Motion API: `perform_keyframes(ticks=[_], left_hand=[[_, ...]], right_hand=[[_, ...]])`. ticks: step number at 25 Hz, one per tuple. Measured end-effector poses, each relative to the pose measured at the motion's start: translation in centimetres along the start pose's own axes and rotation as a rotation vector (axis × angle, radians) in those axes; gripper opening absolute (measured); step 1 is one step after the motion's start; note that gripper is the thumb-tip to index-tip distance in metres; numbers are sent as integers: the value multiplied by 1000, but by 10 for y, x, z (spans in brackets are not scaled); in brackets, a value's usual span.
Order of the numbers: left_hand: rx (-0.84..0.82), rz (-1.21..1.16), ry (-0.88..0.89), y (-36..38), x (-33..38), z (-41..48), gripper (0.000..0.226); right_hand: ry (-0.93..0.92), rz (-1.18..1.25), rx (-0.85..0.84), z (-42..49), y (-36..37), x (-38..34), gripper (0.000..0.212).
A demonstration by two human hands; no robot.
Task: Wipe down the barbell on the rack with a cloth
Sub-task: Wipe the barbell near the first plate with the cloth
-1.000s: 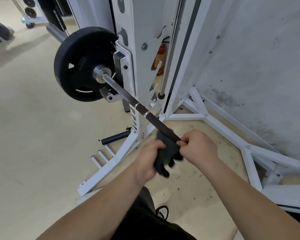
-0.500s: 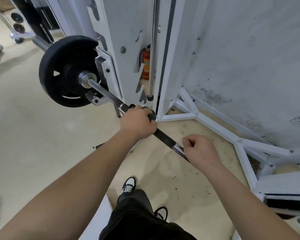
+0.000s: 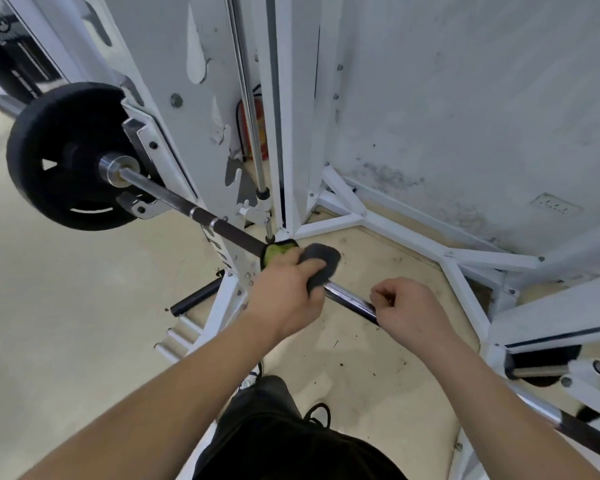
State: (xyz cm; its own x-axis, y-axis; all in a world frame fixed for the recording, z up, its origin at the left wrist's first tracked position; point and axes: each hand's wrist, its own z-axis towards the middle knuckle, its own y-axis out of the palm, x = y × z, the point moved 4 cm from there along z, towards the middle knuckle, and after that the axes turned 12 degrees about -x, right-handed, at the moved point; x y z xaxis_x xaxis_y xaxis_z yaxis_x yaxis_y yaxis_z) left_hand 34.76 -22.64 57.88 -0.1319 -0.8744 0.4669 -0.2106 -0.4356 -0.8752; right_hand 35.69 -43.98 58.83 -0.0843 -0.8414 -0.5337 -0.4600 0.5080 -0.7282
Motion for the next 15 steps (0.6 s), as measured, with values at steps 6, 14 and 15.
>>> perform_keyframes(ticks=[6, 14, 15], left_hand=[[102, 4, -137, -14, -25, 7, 49], [6, -14, -15, -4, 0, 10, 45], [45, -10, -46, 0, 2, 5, 45]], right_hand=[[29, -37, 23, -14, -1, 14, 26], [72, -5, 181, -48, -1, 33, 36], [76, 1, 216, -53, -1, 34, 35]])
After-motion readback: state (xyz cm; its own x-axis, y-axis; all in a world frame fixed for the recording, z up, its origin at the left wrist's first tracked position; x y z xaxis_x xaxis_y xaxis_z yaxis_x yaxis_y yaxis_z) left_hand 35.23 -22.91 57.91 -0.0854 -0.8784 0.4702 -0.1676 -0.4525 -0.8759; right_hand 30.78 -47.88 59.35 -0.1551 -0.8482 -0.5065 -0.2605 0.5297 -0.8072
